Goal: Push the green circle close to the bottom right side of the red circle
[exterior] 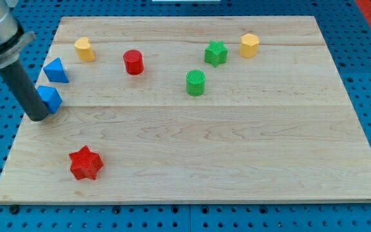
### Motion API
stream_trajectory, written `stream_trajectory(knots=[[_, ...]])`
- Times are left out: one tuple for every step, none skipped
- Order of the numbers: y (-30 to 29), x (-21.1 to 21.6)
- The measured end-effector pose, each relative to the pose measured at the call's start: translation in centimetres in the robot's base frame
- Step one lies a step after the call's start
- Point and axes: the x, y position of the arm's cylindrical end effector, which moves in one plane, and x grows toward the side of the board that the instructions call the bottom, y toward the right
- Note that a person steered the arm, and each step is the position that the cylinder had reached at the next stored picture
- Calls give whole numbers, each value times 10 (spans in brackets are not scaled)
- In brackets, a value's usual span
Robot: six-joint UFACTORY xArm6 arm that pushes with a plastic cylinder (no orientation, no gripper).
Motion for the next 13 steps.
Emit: stream_trajectory(knots=[[77, 5], [203, 1], [299, -12], [301, -50], [257, -61], [247, -61], [280, -61], [283, -61], [202, -28], [151, -18], [135, -18], [130, -18], [149, -29]])
